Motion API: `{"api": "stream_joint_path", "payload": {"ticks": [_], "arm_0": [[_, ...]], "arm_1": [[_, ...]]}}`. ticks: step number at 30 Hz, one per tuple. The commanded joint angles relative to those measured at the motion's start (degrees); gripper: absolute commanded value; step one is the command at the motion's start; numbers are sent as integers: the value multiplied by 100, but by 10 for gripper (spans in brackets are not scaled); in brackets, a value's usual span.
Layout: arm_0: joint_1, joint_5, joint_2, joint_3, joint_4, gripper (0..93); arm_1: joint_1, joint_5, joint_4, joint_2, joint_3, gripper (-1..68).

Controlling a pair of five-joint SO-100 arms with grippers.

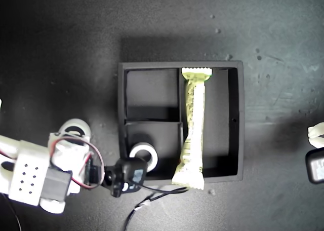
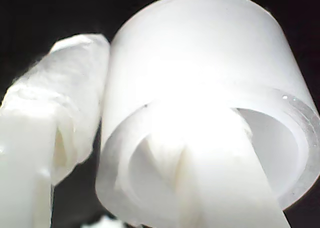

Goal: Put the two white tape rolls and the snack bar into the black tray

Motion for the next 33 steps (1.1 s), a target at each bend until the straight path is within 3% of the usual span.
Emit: {"api": "stream_joint_path", "payload": {"ticks": [1, 6, 11, 33], "arm_0": [[-554, 633, 624, -1002, 949, 0], [-1134, 2004, 396, -1934, 615, 0], [-1195, 2716, -369, -2813, 70, 0], [-1327, 3234, -1696, -3753, -176, 6]], "arm_1": [[-62, -853, -220, 123, 18, -3], [26, -958, -413, 123, 167, -3], [44, -976, -571, 123, 281, -3], [-9, -1020, -642, 123, 264, -3]]}}
